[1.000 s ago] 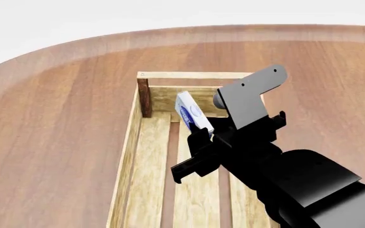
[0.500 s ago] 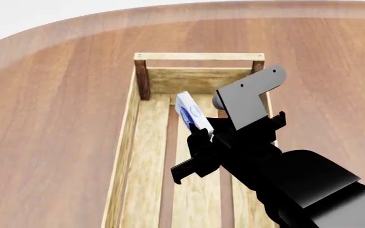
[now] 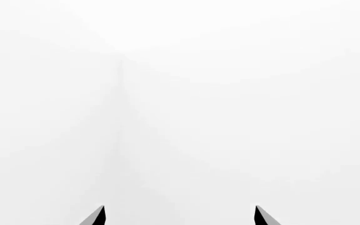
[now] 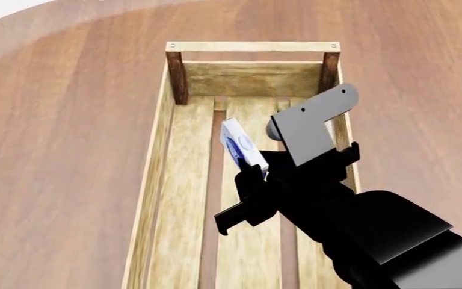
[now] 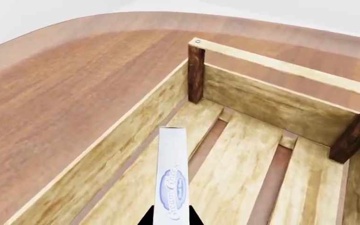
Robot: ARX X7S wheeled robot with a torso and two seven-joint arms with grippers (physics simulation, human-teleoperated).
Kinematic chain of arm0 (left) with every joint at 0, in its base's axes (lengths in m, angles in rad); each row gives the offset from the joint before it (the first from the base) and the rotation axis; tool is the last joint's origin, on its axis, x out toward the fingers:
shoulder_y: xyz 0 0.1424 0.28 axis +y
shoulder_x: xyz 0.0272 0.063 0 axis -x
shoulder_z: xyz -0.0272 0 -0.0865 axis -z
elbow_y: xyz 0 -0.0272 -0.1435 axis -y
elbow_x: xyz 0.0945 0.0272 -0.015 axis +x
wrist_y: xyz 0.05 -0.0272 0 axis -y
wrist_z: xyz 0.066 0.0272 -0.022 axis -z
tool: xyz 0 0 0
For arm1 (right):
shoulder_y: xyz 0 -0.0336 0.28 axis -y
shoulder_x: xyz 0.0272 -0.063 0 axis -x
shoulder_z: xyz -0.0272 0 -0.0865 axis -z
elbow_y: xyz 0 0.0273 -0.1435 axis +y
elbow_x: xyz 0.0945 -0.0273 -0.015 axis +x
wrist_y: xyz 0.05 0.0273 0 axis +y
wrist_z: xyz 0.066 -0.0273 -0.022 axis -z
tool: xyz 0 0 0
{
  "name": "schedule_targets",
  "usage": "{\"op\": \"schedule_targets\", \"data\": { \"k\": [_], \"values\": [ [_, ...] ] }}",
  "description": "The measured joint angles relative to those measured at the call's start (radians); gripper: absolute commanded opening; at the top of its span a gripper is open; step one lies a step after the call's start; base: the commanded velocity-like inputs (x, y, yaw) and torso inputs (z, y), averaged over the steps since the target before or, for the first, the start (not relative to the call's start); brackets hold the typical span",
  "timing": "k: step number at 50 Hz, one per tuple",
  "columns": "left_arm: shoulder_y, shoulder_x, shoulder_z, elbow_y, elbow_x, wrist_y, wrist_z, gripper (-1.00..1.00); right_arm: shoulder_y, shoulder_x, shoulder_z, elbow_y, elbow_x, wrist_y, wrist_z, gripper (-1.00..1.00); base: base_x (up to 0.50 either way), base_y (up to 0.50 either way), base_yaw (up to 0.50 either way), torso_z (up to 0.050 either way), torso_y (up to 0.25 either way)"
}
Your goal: Pick up the cream cheese and put it in the tray.
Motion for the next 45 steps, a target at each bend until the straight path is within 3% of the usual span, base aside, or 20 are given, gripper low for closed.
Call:
{"op": "schedule_targets", "data": {
  "k": [45],
  "values": [
    [-0.001, -0.004, 0.005, 0.001, 0.004, -0.004, -0.009, 1.00, 0.004, -0.002, -0.021, 0.004, -0.008, -0.007, 0.001, -1.00, 0.00, 0.00, 0.00, 0.000, -0.086]
  ]
}}
